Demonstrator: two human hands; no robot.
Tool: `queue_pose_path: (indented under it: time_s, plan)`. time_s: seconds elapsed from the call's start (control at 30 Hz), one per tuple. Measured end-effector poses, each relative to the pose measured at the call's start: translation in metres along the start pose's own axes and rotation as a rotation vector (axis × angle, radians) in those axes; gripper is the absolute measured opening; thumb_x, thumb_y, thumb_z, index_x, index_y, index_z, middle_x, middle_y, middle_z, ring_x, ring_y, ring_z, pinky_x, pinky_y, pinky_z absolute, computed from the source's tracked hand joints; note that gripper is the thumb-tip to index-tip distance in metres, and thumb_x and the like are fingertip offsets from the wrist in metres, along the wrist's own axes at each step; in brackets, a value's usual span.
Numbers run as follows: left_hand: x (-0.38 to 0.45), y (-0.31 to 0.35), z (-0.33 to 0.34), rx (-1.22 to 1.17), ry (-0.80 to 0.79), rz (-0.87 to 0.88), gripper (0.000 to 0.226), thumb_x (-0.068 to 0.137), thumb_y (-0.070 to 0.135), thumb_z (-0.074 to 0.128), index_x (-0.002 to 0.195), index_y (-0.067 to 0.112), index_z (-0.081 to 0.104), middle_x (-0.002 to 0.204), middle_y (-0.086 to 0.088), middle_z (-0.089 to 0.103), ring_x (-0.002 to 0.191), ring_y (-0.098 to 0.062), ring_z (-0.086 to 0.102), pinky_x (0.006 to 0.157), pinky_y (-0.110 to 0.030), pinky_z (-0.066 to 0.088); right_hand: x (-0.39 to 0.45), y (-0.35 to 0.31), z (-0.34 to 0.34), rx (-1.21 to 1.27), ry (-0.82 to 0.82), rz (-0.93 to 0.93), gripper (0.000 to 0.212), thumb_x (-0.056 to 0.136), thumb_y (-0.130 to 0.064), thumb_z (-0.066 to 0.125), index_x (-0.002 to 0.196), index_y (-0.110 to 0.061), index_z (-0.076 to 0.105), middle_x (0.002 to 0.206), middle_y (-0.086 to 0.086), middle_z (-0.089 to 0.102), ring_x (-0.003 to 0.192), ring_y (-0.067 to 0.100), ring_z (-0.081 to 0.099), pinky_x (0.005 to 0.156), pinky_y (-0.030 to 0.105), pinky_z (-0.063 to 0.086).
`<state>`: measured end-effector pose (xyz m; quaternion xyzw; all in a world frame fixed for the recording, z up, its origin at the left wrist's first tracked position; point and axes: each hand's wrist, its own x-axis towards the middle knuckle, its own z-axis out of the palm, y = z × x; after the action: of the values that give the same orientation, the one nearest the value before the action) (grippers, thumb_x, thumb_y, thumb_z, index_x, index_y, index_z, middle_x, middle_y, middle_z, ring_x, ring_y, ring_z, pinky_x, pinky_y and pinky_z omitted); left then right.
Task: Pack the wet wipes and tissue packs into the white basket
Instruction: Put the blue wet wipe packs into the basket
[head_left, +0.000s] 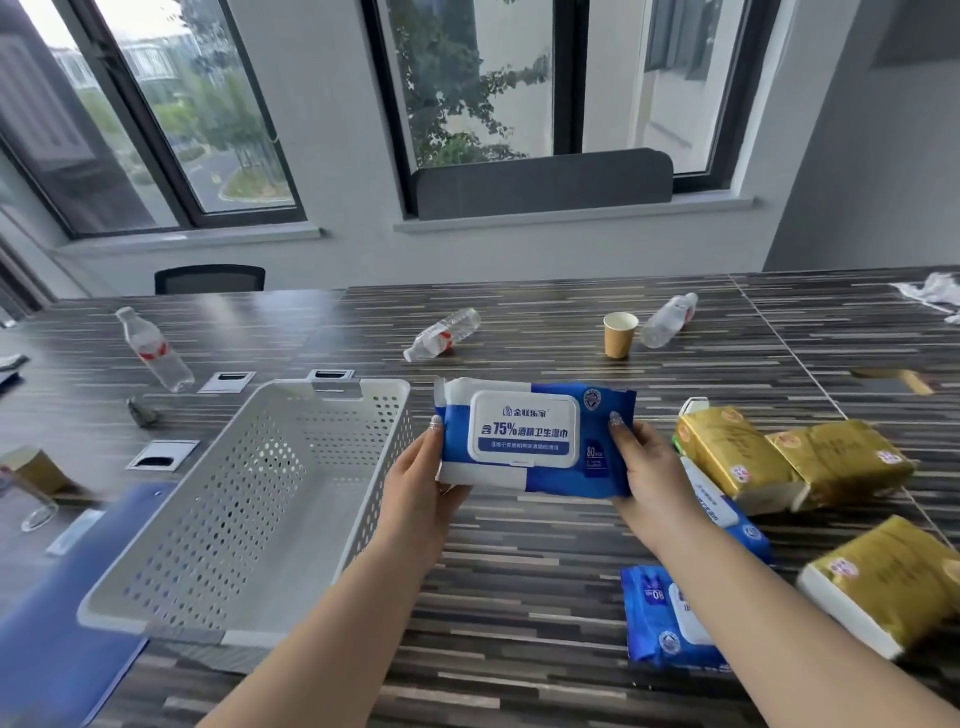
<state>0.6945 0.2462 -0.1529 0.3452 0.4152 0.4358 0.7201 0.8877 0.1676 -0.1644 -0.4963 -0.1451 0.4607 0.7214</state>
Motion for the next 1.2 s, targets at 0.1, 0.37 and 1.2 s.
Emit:
queue_pose_path:
  time_s: [0.1,0.37,1.2]
  plan:
    - [0.002,0.005,-0.003,0.161,0.03,0.046,0.023,0.097,0.027,0.053,0.098,0.015,0.072,0.09,-0.007,0.073,0.082,-0.021,0.066,0.076,-0.039,0.057,0.0,0.001,0.0,-0.012,-0.012,0.008,0.013,0.094,-0.024,0.054,0.1,-0.014,0.059,0.101,0.011,0.07,0.089,0.027,0.066,0.078,0.045,0.053]
    - [0.007,0.015,-0.011,0.241,0.098,0.075,0.024,0.097,0.026,0.053,0.083,0.013,0.069,0.081,-0.008,0.07,0.076,-0.022,0.062,0.074,-0.041,0.054,-0.001,-0.003,0.009,0.004,-0.065,0.056,0.018,0.093,-0.025,0.055,0.105,-0.012,0.059,0.105,0.011,0.069,0.092,0.025,0.066,0.081,0.045,0.054]
    - [0.02,0.104,-0.139,-0.395,-0.068,-0.142,0.069,0.067,0.061,0.064,0.118,0.014,0.063,0.115,-0.012,0.069,0.11,-0.032,0.065,0.092,-0.052,0.052,0.011,0.065,0.177,0.176,-0.122,0.326,0.024,0.093,-0.027,0.056,0.11,-0.011,0.062,0.103,0.01,0.073,0.083,0.024,0.071,0.069,0.04,0.06]
